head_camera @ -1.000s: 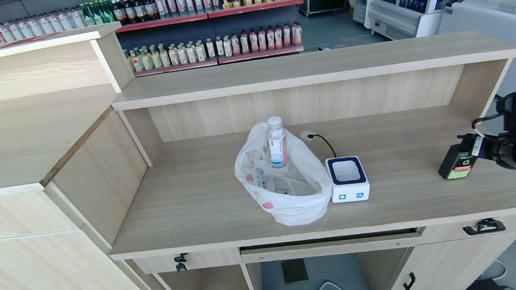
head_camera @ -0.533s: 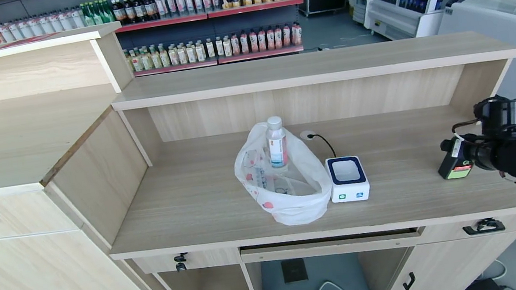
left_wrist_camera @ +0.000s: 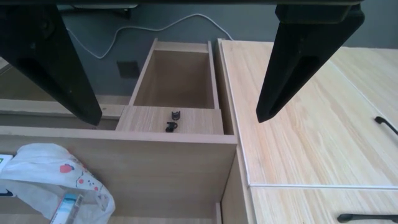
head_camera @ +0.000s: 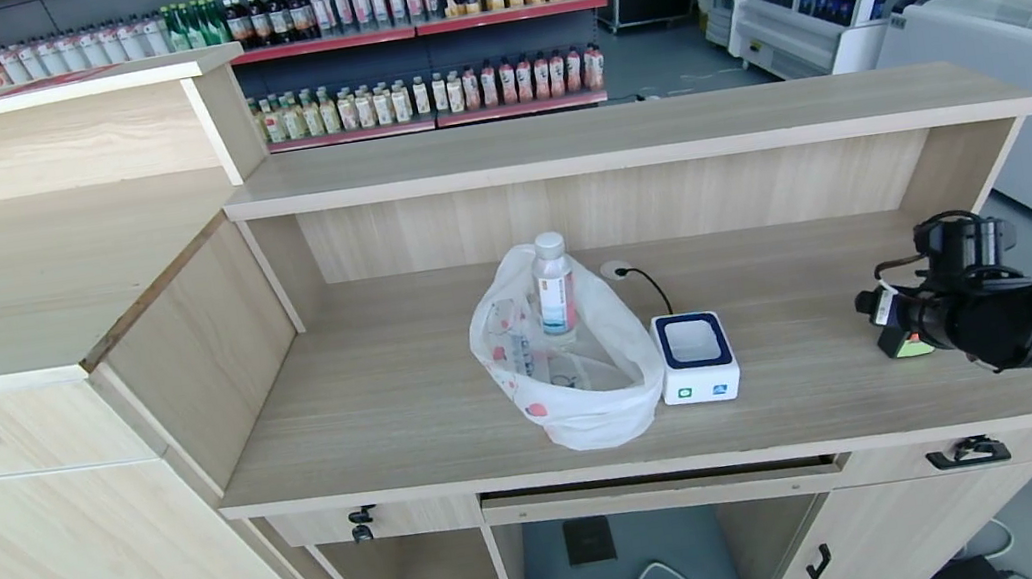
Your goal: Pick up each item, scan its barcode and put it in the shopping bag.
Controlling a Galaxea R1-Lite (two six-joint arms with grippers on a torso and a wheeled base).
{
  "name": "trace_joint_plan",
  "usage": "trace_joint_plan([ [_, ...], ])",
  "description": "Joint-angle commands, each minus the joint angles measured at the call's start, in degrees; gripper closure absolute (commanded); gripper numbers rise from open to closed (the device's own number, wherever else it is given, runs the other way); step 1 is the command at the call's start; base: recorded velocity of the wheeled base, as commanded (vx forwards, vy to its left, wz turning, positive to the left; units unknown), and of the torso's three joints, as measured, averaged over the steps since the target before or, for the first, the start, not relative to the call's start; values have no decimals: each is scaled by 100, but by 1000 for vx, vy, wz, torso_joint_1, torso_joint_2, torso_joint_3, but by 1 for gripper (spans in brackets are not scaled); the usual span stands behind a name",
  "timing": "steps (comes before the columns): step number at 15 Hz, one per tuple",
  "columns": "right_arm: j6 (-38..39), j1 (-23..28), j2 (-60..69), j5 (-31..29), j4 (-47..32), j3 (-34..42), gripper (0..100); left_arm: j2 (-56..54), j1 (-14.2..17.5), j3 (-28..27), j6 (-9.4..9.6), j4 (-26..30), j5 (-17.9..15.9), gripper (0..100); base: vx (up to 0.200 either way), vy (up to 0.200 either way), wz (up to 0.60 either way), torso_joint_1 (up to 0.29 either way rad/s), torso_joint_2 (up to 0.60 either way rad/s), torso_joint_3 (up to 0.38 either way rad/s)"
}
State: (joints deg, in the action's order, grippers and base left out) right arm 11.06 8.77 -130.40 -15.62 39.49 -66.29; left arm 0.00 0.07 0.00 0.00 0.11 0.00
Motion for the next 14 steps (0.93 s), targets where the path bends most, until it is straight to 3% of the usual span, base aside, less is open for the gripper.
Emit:
trace_joint_plan([
  [1,-7,-15,-152,-3,7,-94,0,9,1,0,0,7,0,0,0,0,0,0,0,0],
  [14,-956,169,-530,-64,437,-314,0,9,1,0,0,7,0,0,0,0,0,0,0,0],
])
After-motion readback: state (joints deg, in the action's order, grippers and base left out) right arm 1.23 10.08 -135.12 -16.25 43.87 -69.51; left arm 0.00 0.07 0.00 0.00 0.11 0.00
